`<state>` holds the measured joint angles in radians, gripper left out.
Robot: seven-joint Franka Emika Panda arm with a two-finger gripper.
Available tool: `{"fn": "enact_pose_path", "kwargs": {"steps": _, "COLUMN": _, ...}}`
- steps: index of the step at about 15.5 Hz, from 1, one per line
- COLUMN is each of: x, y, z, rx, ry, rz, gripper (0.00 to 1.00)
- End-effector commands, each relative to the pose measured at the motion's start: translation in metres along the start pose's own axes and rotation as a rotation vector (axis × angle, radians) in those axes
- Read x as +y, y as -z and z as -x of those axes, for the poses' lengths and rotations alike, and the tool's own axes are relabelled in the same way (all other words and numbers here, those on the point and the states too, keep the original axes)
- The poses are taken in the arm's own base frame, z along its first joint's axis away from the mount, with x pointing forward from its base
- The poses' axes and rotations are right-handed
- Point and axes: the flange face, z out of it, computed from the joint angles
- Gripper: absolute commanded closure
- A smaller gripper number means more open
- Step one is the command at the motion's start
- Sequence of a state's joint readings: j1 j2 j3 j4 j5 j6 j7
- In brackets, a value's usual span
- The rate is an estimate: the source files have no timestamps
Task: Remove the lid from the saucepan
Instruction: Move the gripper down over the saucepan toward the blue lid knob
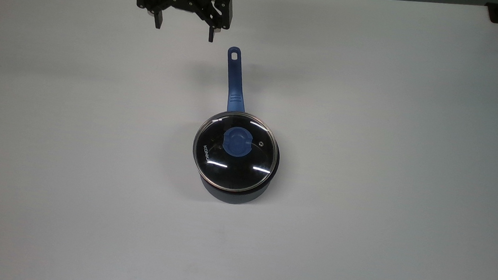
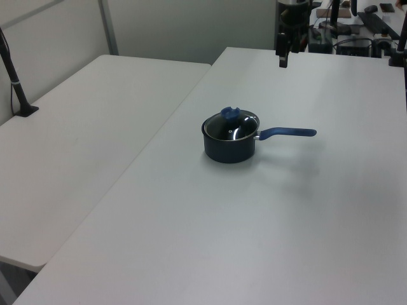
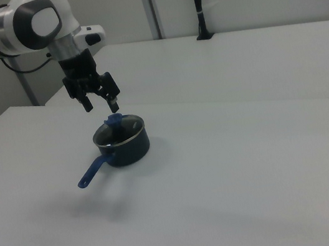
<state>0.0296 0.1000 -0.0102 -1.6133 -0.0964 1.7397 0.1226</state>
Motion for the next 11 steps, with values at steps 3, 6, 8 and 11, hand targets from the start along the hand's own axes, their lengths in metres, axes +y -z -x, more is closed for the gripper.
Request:
{"fn": "enact_pose_path", "kwargs": {"steps": 3, "x": -0.004, "y": -0.002, "z": 0.002, "rx": 0.006, "ry": 0.03, "rz": 0.011, "gripper": 0.0}}
{"fn": "enact_pose_path", "kwargs": {"steps": 6, "x": -0.003, "y": -0.001, "z": 0.0, "rx": 0.013, "ry": 0.025, "rz": 0.005, "gripper": 0.0}}
{"fn": "enact_pose_path", "kwargs": {"steps": 8, "x": -0.005, "y": -0.008, "z": -0.004, "rx": 0.01, "ry": 0.028, "rz": 0.003, "gripper": 0.0}}
{"fn": "enact_pose_path", "kwargs": {"steps": 11, "x": -0.015, "y": -0.015, "z": -0.02, "rx": 0.054, "ry": 0.029, "rz": -0.019, "gripper": 0.0}}
